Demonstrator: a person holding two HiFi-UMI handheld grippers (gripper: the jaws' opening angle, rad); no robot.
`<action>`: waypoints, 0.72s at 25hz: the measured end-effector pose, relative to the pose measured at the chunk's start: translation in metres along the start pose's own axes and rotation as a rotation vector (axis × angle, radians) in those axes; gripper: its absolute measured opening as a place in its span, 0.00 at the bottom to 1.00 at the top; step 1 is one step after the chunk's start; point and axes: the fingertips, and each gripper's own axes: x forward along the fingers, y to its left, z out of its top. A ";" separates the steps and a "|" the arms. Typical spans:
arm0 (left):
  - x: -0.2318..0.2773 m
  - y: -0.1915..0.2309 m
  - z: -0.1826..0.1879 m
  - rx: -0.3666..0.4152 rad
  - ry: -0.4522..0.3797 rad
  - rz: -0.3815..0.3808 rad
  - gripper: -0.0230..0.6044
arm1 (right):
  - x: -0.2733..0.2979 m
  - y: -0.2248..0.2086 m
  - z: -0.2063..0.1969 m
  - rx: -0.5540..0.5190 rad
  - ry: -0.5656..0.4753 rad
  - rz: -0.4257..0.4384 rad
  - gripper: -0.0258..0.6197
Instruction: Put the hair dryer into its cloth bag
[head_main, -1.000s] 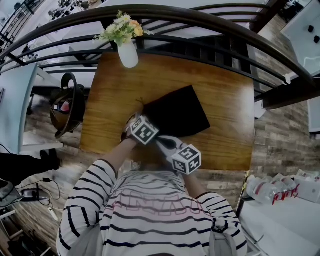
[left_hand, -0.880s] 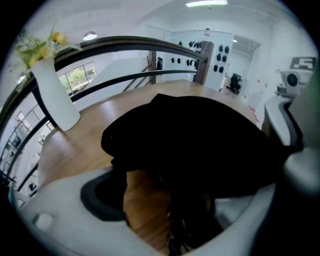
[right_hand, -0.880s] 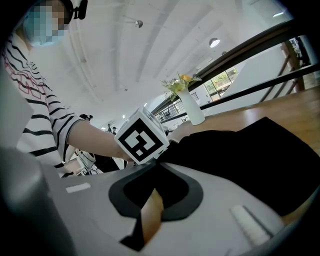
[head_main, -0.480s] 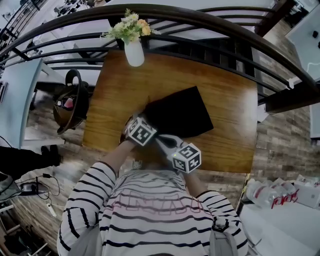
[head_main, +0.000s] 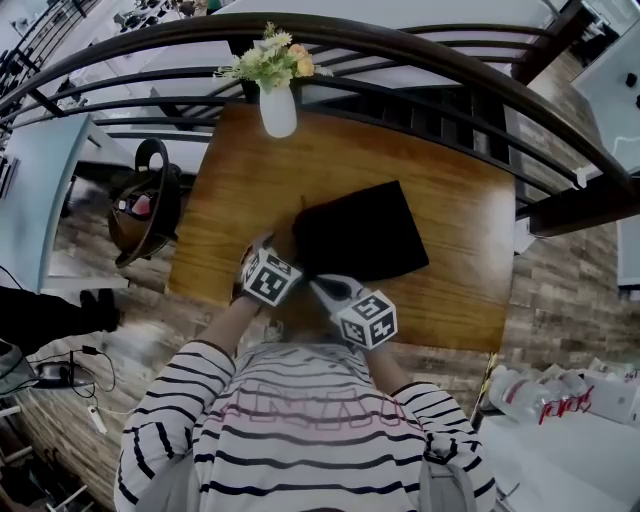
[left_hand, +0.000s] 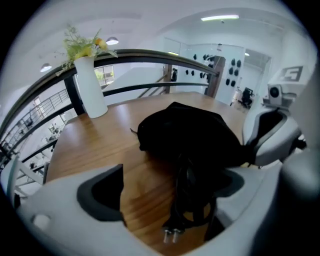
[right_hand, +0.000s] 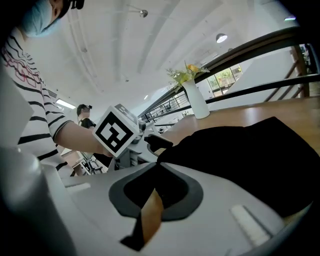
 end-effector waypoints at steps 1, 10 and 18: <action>-0.004 0.001 -0.001 -0.013 -0.011 0.003 0.86 | 0.002 0.000 -0.002 -0.004 0.009 -0.007 0.06; -0.036 0.013 -0.021 -0.104 -0.082 0.043 0.86 | 0.021 0.008 -0.027 -0.026 0.084 -0.060 0.06; -0.064 0.027 -0.044 -0.130 -0.108 0.065 0.85 | 0.033 0.014 -0.031 -0.016 0.098 -0.089 0.06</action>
